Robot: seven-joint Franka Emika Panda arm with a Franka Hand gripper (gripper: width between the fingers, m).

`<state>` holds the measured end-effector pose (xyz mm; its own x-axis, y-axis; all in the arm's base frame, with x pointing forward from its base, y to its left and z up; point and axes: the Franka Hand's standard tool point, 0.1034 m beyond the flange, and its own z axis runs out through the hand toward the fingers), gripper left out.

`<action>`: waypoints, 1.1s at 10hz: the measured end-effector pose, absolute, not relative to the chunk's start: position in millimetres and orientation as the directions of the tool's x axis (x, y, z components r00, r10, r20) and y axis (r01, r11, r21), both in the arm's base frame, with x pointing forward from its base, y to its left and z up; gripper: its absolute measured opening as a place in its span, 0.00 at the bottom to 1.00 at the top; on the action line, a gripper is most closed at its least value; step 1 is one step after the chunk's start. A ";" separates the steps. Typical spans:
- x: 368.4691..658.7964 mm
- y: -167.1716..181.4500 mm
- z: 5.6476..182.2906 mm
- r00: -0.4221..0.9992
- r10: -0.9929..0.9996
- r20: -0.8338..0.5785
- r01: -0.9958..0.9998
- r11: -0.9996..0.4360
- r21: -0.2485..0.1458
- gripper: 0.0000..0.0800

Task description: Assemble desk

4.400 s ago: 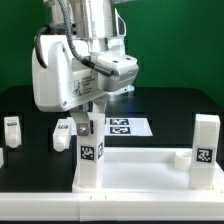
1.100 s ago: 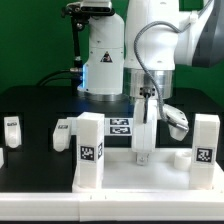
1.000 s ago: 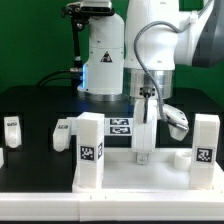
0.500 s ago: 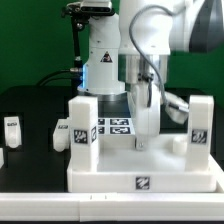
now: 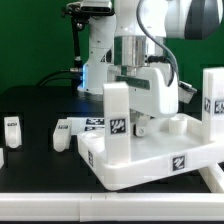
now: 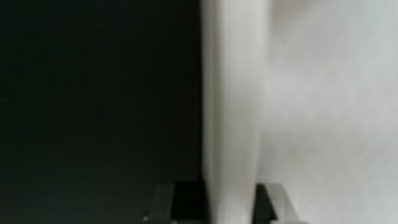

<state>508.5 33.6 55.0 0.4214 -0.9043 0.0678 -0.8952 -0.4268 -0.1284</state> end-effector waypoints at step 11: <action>589.9 -10.4 82.6 0.910 0.405 0.085 0.396 -0.912 0.102 0.07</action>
Offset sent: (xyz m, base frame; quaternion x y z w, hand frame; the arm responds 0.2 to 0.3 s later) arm 0.0780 -0.0166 0.0303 0.0276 -0.0628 -0.3900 0.9182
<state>589.9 -10.4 82.6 0.9103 0.4050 0.0850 0.3964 -0.9124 0.1024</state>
